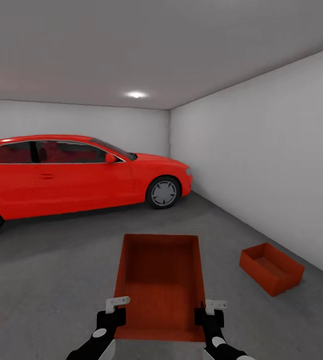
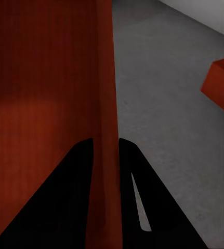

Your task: Move the two storage containers from the living room to the garage. In the garage, place one container on the floor and stack the other container on top of it (either order is fine).

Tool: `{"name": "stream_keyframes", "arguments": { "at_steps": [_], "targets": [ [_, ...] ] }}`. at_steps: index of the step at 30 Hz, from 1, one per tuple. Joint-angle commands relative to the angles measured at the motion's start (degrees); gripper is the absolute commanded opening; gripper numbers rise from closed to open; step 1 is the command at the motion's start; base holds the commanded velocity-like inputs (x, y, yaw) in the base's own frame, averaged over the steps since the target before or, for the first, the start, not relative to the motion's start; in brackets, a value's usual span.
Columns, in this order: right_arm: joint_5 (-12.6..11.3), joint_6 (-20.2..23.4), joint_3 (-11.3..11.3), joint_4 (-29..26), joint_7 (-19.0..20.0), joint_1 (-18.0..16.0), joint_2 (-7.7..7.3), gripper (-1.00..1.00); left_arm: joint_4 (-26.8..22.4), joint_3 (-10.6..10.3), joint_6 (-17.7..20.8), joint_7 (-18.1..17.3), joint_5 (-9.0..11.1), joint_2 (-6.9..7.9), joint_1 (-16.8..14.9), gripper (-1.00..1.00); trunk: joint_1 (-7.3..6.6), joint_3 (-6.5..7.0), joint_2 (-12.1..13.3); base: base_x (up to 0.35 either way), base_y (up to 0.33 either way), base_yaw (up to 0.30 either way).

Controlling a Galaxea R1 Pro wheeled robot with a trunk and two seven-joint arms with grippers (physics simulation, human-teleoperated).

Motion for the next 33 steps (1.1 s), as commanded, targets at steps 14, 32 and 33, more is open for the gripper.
{"name": "stream_keyframes", "arguments": {
  "at_steps": [14, 32, 33],
  "targets": [
    [-0.34, -5.15, 1.07, -0.09, -0.03, -0.08, -0.25, -1.0, 0.27, -0.63, -0.2, 0.25, 1.32, 0.06, -0.03, -1.0, 0.04, -0.08, -0.05, 0.321, 0.0, -0.284],
    [-0.34, -5.15, 1.07, -0.09, -0.03, -0.08, -0.25, -1.0, 0.37, -0.63, -0.16, -1.32, 1.33, 0.06, -0.03, -1.0, 0.04, -0.08, -0.05, 0.321, 0.056, -0.284],
    [-0.34, -5.15, 1.07, -0.09, -0.03, -0.08, -0.25, -1.0, 0.43, -0.56, -0.12, -1.33, 1.33, 0.06, -0.03, -1.0, 0.04, -0.08, -0.05, 0.321, 0.08, -0.284]
  ]
}}
